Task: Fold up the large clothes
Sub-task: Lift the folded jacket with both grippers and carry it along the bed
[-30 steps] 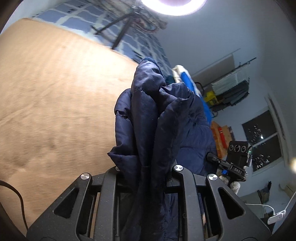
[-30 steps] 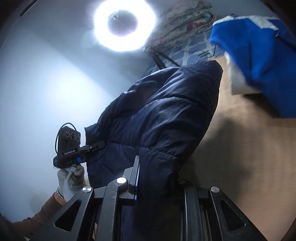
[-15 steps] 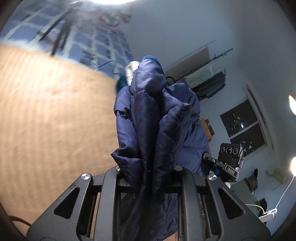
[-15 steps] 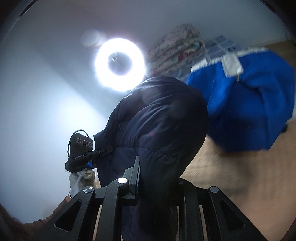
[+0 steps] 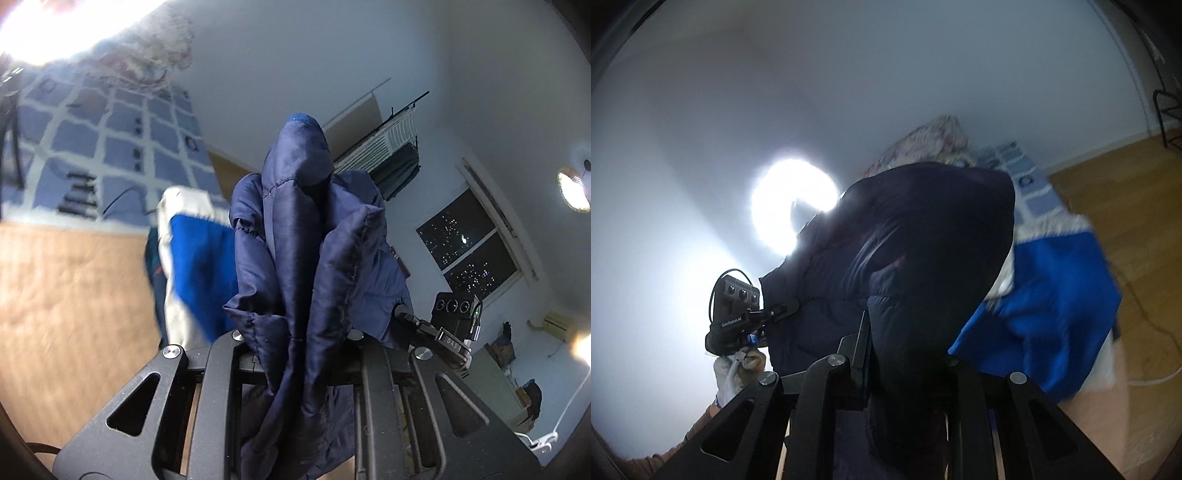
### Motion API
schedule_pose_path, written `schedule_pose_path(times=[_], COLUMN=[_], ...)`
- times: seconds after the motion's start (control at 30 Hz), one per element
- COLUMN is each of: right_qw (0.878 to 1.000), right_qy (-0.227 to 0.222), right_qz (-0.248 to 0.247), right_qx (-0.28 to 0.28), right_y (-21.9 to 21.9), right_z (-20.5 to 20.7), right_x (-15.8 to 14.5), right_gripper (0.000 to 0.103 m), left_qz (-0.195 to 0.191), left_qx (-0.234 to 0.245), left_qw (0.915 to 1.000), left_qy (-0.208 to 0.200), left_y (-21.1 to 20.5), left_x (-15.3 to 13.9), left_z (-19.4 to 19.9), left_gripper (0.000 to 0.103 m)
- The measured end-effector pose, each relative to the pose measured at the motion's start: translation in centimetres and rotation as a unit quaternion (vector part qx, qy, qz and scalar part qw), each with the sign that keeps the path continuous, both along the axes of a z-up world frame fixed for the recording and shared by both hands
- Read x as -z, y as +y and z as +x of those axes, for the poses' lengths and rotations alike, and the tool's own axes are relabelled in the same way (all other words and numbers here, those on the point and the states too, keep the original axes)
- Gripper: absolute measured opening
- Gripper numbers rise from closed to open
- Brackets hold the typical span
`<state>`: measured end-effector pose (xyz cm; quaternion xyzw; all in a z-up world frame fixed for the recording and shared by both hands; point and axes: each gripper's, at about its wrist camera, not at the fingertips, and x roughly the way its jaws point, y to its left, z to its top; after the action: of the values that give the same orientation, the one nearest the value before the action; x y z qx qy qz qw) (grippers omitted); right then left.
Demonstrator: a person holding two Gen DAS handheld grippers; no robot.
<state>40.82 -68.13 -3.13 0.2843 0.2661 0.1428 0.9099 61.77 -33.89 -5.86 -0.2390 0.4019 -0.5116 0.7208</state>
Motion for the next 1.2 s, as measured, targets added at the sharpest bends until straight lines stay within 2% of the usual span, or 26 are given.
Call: schedule_pose_path(times=[0.3,0.53,0.6,0.7,0.8,0.87,0.93,1.0,1.1,1.2], right_qw=[0.999,0.997,0.997,0.994,0.986,0.982,0.978,0.973,0.970,0.965], right_qy=[-0.003,0.022,0.034,0.063,0.101,0.118,0.131,0.146,0.151,0.160], right_qz=[-0.017,-0.025,-0.031,-0.056,-0.103,-0.114,-0.129,-0.138,-0.138,-0.160], right_qx=[0.041,0.065,0.067,0.075,0.084,0.092,0.101,0.114,0.128,0.136], right_y=[-5.5,-7.1,-7.6,-7.3,-6.9,-7.1,-7.2,-7.4,-8.0,-7.9], right_z=[4.6,8.3,9.9,11.6,13.5,14.5,15.1,15.7,16.2,16.4], right_x=[-0.3,2.1,3.0,4.4,5.8,6.9,7.8,8.9,10.0,10.8], right_gripper=[0.016,0.016,0.016,0.016,0.019,0.020,0.023,0.028,0.029,0.030], left_qz=[-0.014,-0.008,0.007,0.054,0.091,0.110,0.129,0.153,0.174,0.192], left_qx=[0.000,-0.013,-0.020,-0.034,-0.037,-0.039,-0.041,-0.045,-0.052,-0.052], left_qw=[0.9999,0.9996,0.9993,0.9979,0.9952,0.9932,0.9907,0.9869,0.9827,0.9782], left_qy=[0.004,0.025,0.030,0.014,0.004,0.004,-0.006,-0.024,-0.037,-0.058], left_y=[-5.5,-7.0,-7.1,-7.9,-8.7,-9.1,-9.6,-10.0,-10.9,-11.8], left_x=[1.5,5.0,6.1,7.7,9.1,9.9,10.2,10.6,11.0,11.1], left_z=[4.4,7.1,7.8,8.8,9.5,9.8,10.0,9.9,9.8,9.6], left_gripper=[0.015,0.015,0.015,0.015,0.016,0.018,0.026,0.028,0.030,0.031])
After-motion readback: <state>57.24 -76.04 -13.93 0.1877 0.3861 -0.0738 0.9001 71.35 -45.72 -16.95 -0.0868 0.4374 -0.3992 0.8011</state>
